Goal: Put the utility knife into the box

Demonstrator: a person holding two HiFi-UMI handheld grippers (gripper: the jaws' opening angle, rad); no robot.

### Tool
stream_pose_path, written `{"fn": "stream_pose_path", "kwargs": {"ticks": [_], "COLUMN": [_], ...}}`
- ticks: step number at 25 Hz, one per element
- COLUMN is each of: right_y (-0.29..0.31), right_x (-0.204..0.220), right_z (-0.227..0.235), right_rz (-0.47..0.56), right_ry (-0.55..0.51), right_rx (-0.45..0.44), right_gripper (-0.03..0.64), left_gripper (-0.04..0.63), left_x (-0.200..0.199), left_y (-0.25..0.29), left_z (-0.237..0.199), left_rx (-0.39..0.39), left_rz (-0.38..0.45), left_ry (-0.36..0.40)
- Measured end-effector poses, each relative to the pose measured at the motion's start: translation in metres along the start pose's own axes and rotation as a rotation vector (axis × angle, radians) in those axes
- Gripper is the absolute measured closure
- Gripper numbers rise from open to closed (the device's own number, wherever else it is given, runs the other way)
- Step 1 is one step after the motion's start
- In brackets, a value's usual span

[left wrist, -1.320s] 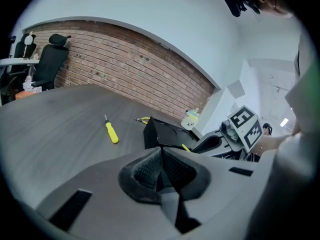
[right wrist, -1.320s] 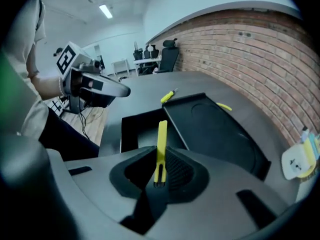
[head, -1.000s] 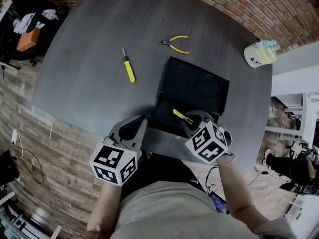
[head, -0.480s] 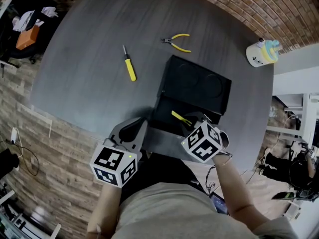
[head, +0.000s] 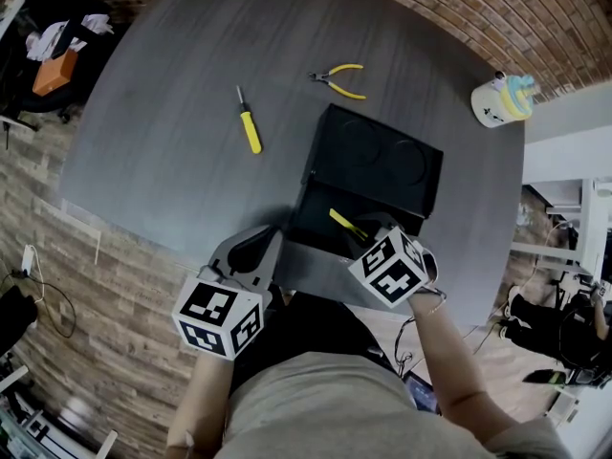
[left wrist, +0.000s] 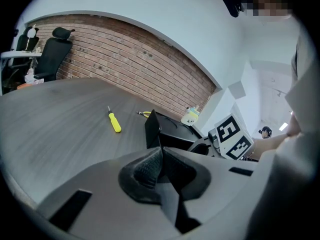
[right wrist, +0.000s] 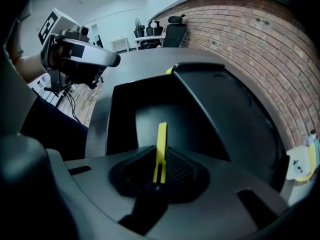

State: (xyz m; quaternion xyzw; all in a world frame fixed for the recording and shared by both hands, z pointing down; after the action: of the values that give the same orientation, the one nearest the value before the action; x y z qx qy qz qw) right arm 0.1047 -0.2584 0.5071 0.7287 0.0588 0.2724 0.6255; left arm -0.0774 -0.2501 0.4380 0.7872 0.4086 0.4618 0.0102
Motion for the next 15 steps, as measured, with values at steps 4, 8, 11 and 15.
{"fn": "stream_pose_path", "kwargs": {"ticks": [4,8,11,15], "right_y": [-0.002,-0.011,-0.024,-0.048], "right_x": [0.001,-0.001,-0.007,-0.016], "right_z": [0.002,0.002,0.004,0.003], "right_rz": [0.022,0.071,0.123,0.226], "right_ry": [0.003,0.027,0.033,0.062], "right_rx": [0.003,0.006,0.034,0.068], "right_gripper": [0.528,0.503,0.503,0.500], "left_gripper": [0.568,0.568,0.568,0.568], "left_x": [0.001,0.003,0.002,0.001], "left_y": [-0.003,-0.007,-0.010,-0.016], "left_z": [0.003,0.008,0.014,0.025], "left_rx": [-0.003,-0.005,-0.003,-0.001], "left_rz": [0.004,0.004,0.010,0.028], "left_ry": [0.010,0.018,0.033,0.058]}}
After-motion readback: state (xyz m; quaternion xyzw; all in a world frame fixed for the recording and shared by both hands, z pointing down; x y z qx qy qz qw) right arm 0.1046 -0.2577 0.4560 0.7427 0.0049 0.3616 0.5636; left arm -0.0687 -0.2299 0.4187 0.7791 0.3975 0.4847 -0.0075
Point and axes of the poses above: the fingertips, and each gripper's own axes: y forward along the fingers, z to its right, x out of its underside, the point moved 5 cm from there along -y, backward along the fingers, and after that the axes turned 5 degrees about -y, right-handed, at the moved point
